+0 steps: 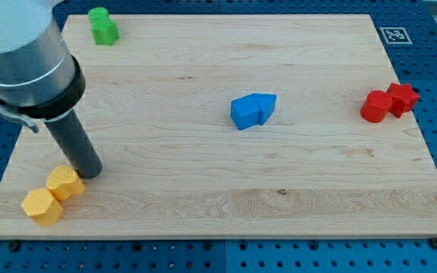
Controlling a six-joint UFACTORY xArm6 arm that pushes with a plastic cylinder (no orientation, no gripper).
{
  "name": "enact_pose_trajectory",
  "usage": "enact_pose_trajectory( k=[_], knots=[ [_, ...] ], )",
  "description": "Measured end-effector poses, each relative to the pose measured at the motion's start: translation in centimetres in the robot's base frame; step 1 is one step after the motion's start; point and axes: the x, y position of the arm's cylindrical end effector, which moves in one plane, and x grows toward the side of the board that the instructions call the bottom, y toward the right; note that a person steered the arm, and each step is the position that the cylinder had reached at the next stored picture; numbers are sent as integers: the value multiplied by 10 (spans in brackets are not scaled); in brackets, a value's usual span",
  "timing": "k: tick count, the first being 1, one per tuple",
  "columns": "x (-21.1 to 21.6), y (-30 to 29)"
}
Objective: Separate the yellow hexagon from the yellow heart
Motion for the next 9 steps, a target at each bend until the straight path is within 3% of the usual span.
enact_pose_trajectory(
  k=[1, 3, 7, 9],
  knots=[
    [-1, 1],
    [-20, 75],
    [-21, 104],
    [-61, -26]
  ],
)
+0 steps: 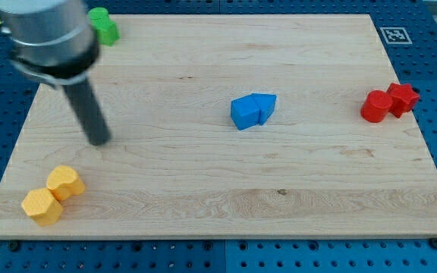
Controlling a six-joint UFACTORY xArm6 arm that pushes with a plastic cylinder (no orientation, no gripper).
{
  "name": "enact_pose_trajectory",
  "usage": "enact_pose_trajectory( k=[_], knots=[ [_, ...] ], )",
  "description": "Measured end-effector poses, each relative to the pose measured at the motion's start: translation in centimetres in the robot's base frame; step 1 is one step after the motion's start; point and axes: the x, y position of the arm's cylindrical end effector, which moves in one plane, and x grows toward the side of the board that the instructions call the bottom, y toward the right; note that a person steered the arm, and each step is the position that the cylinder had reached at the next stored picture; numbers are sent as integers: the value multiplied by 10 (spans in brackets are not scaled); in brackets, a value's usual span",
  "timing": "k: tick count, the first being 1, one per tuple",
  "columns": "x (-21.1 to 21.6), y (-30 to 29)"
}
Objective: Separate the yellow hexagon from the yellow heart
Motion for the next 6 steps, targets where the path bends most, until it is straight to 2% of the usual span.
enact_pose_trajectory(
  k=[1, 2, 5, 6],
  knots=[
    [9, -69],
    [35, -97],
    [35, -98],
    [75, -97]
  ],
)
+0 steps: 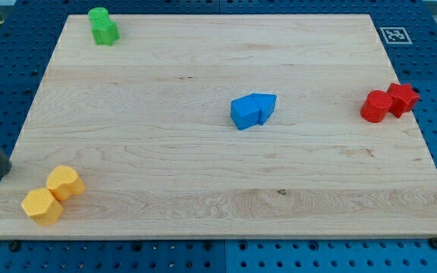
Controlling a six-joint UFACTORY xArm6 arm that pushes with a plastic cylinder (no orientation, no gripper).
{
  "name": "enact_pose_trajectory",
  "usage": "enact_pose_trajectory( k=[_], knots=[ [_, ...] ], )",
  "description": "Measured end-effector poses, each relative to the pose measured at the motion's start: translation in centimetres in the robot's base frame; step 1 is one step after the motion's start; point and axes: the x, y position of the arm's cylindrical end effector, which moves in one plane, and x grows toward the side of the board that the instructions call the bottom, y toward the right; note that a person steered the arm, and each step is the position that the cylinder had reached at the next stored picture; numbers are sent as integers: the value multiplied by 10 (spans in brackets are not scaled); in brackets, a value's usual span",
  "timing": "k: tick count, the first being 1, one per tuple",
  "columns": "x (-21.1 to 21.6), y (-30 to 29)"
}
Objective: Separate the yellow hexagon from the yellow heart
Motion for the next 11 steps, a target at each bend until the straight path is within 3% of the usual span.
enact_pose_trajectory(
  k=[1, 4, 11],
  knots=[
    [45, 5],
    [48, 119],
    [65, 215]
  ],
)
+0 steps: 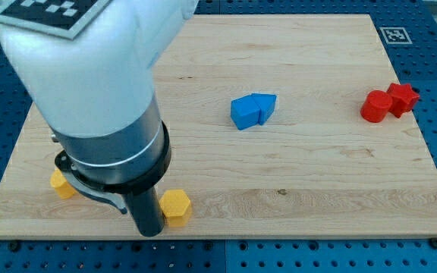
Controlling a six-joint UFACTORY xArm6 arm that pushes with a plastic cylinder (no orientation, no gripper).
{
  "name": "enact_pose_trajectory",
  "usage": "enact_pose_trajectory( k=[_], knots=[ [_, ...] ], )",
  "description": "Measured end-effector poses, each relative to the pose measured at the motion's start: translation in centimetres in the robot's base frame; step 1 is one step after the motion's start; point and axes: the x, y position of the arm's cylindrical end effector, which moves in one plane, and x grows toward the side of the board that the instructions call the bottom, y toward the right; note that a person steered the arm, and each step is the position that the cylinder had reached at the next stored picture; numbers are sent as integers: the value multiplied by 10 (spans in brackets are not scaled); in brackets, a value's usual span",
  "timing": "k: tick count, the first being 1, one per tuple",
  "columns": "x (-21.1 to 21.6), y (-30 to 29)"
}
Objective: Separate the yellow hexagon from the yellow heart
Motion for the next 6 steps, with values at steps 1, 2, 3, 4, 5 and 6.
enact_pose_trajectory(
  k=[1, 2, 3, 4, 5, 6],
  knots=[
    [-12, 5],
    [-25, 33],
    [-24, 71],
    [-27, 84],
    [-39, 51],
    [-38, 67]
  ],
)
